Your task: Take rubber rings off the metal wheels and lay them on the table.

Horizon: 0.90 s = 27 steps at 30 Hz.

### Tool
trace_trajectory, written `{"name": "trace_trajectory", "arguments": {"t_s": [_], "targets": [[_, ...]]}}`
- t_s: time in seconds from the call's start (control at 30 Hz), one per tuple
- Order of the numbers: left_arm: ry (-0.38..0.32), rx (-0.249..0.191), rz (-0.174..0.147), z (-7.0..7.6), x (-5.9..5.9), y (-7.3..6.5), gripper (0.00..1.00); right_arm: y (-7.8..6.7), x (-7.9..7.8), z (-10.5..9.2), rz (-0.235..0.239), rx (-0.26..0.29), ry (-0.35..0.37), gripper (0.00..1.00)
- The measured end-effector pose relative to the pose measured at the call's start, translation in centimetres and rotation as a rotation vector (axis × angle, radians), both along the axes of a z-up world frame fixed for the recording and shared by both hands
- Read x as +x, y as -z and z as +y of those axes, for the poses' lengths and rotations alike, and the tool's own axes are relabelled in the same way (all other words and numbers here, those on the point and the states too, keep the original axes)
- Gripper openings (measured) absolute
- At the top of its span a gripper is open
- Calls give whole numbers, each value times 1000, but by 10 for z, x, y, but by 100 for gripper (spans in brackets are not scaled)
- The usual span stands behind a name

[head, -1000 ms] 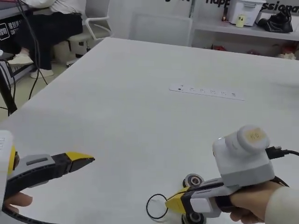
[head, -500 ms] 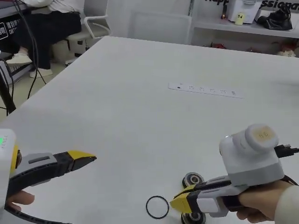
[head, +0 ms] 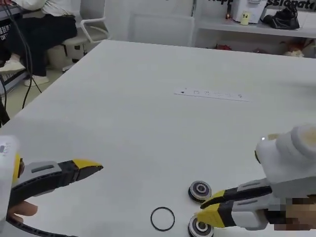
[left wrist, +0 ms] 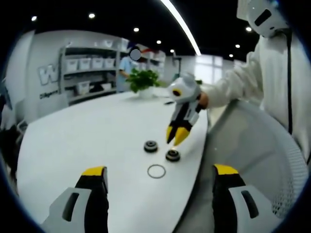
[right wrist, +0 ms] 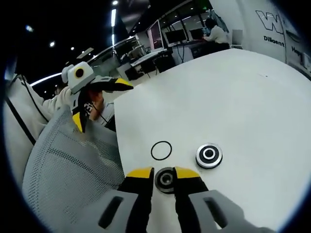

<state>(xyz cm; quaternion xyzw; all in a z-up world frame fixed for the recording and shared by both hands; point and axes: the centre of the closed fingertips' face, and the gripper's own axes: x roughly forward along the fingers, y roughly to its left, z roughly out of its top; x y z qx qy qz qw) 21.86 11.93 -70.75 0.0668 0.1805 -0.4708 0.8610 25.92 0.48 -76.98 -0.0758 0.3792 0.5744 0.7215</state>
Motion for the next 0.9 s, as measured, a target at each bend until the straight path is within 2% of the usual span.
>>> {"name": "trace_trajectory", "arguments": {"t_s": [0.37,0.6,0.9], "targets": [[46,10,-11,-12,1,-5,90,13,-4,-29,-22,-52,25,15],[67,28,-25,-17,5,-7,89,19,-5,-30,-8,-44,43,16],[131,46,-38,-33,12,-12,88,25,-7,-28,8,-31,38,17]]}}
